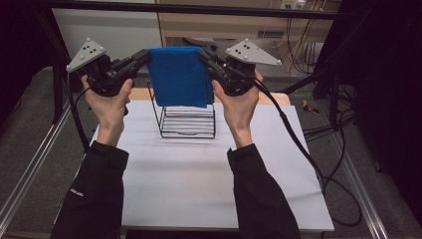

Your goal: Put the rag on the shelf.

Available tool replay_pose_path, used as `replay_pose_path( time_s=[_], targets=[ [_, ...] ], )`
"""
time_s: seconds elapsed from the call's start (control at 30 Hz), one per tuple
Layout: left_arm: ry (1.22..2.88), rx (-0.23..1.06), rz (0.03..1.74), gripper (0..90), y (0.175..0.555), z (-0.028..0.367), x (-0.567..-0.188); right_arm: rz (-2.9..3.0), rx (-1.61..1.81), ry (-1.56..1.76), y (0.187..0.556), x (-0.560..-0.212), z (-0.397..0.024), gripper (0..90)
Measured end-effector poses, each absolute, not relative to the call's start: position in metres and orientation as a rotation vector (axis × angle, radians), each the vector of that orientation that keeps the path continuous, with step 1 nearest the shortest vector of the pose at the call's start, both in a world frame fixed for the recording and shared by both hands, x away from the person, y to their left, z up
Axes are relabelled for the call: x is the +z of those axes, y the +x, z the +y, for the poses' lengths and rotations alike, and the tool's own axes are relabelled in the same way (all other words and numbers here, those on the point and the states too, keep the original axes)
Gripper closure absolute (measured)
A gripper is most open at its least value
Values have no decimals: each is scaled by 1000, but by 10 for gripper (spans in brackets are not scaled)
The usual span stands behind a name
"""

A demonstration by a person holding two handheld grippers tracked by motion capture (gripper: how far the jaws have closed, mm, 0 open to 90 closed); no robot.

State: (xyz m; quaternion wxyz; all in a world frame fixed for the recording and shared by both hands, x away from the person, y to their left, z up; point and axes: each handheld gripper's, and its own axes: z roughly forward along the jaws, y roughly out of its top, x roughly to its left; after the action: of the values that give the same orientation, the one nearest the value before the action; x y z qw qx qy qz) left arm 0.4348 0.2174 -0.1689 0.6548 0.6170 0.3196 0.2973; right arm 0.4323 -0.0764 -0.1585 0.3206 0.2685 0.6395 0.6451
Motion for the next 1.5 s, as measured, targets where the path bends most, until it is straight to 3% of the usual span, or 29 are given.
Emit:
replay_pose_path(
  time_s=[0.67,1.5],
  targets=[
    [1389,692,762,866,470,215,-152,1655,1680,726,464,-142,-71,838],
    [1365,702,816,866,511,207,-157,1666,1636,753,506,-139,-71,838]
  ],
)
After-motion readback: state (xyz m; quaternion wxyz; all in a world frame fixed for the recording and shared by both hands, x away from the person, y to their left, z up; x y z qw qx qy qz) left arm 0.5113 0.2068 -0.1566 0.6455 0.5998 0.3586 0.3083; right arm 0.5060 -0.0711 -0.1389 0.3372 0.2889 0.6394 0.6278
